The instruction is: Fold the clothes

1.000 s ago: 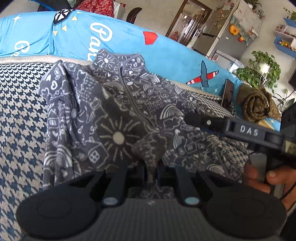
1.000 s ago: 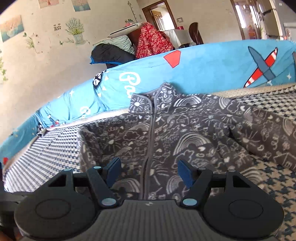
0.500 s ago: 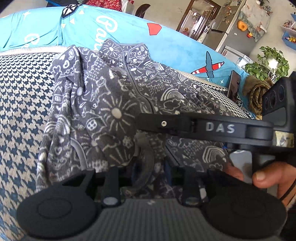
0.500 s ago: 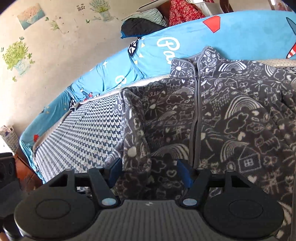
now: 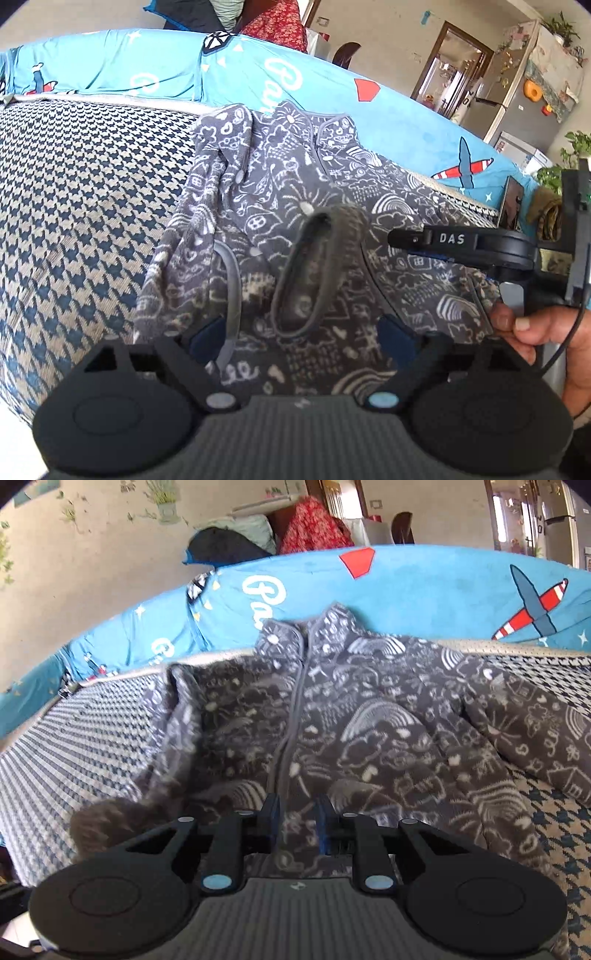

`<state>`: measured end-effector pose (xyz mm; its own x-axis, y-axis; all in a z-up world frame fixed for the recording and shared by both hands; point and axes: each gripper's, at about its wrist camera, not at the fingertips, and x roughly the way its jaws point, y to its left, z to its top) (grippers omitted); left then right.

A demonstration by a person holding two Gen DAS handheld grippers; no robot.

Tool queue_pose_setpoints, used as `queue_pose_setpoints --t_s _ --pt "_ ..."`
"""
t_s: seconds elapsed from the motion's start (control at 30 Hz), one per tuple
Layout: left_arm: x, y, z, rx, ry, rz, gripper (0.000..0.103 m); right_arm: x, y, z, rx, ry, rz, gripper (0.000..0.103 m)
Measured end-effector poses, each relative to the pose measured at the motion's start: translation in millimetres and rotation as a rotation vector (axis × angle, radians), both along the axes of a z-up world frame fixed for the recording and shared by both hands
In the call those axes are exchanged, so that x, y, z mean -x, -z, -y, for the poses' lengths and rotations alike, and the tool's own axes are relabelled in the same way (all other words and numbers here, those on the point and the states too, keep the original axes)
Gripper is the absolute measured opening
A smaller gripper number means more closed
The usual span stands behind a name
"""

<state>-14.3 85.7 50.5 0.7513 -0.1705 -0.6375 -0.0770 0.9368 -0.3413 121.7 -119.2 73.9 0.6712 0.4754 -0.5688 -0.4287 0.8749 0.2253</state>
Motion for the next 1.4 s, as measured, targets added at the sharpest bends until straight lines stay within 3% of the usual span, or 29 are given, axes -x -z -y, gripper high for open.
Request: queue_pose_setpoints --t_s 0.23,0.43,0.63,0.87,1.13,1.27,1.4 --pt "8.6 6.4 15.9 -0.002 0.028 -0.015 0.097 15.7 -16.3 -9.4 -0.212 -0.213 0.011 0.019" --pt "8.6 7.3 18.2 -0.013 0.033 -0.015 0.099 25.9 -19.1 -37.7 -0.262 -0.327 0.000 0.019" --pt "7.7 6.3 18.3 -0.003 0.030 -0.012 0.100 20.6 0.7 -67.5 -0.141 -0.374 -0.034 0.019" --pt "7.7 2.6 12.6 -0.016 -0.008 -0.002 0.100 6.9 32.3 -62.8 0.094 -0.275 -0.080 0.019" --pt "15.5 -1.9 -12.6 -0.028 -0.165 -0.001 0.103 14.4 29.4 -49.8 0.141 -0.237 -0.044 0.020" --pt "22.0 -4.3 -31.9 -0.005 -0.289 0.003 0.103 34.1 18.6 -43.2 0.211 -0.186 0.060 0.021" --pt "28.8 -7.2 -45.7 0.036 -0.378 0.021 0.103 57.1 3.1 -31.6 0.125 -0.220 0.143 0.023"
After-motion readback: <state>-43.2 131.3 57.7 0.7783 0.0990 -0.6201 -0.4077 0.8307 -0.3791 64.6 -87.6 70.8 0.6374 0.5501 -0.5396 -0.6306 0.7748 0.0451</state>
